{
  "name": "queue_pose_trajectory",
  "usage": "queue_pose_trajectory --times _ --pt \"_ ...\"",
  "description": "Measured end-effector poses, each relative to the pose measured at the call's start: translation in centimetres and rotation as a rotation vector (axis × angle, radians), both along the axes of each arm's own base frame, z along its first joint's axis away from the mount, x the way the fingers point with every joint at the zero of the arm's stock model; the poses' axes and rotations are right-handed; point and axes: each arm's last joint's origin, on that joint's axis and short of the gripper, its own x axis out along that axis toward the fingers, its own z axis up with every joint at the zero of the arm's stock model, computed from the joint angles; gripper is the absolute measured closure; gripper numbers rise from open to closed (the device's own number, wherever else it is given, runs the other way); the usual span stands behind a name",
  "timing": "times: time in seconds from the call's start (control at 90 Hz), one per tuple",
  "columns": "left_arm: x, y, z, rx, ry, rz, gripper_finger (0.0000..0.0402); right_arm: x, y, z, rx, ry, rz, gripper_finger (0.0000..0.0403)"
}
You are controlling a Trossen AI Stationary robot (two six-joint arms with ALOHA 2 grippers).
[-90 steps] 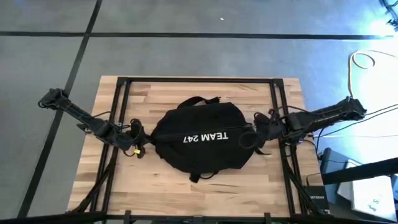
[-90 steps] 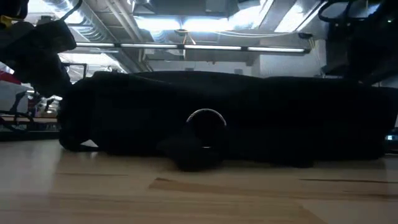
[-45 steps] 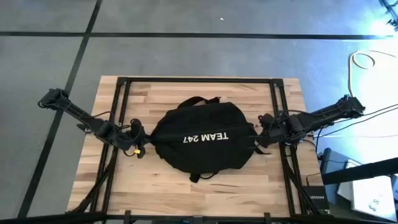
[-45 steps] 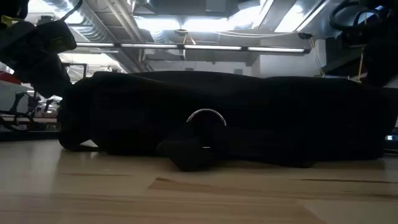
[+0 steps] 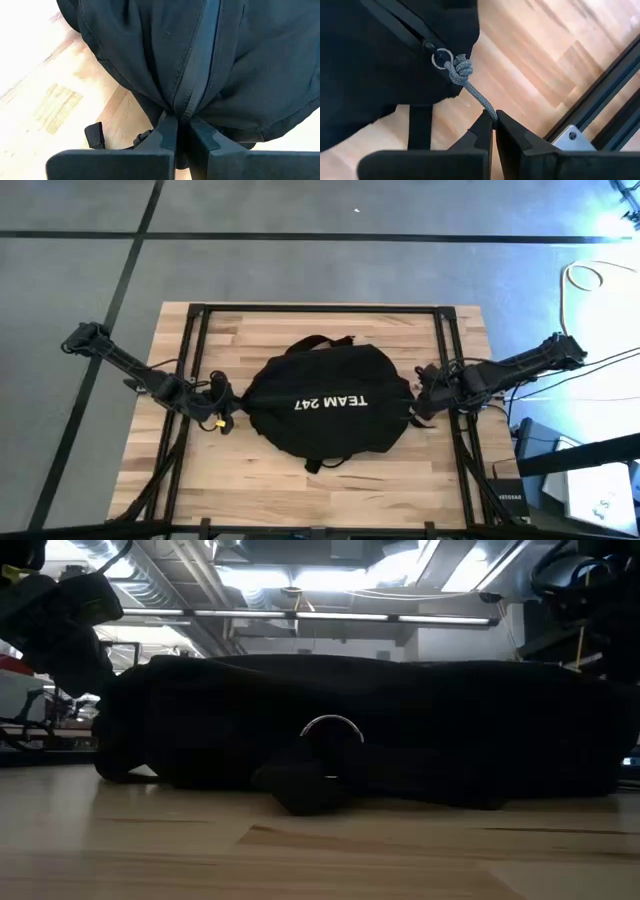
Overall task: Unpack backpack
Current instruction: Open the black backpack
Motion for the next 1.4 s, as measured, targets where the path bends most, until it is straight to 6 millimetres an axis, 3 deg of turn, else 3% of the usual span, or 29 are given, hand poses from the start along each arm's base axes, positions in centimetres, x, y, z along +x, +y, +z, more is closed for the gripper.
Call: queue_pose_trajectory --times 0.5,0.611,0.789,0.989,1.222,1.4 --pt "0.1 0.0 0.2 -0.028 -0.035 0.034 0.0394 0.6 0.3 -0.5 0.006 0.079 0.147 0.0403" --pt "0.3 -0.1 0.5 -0.056 -0.076 0.046 0.0356 0.6 0.3 -0.5 0.000 0.078 0.149 0.0403" --pt "0.7 -0.3 1.0 -0.074 -0.134 0.043 0.0252 0.6 0.3 -0.5 -0.001 0.075 0.150 0.0403" --pt "0.7 -0.1 1.6 0.070 -0.154 0.031 0.0148 0.6 0.3 -0.5 -0.003 0.073 0.151 0.0403" --pt "1.1 -0.1 4.6 0.206 -0.334 0.018 0.0131 0.7 0.3 -0.5 -0.006 0.070 0.151 0.0403" --pt "1.5 0.3 5.9 0.340 -0.405 0.135 0.0131 0.7 0.2 -0.4 -0.033 0.063 0.150 0.0403"
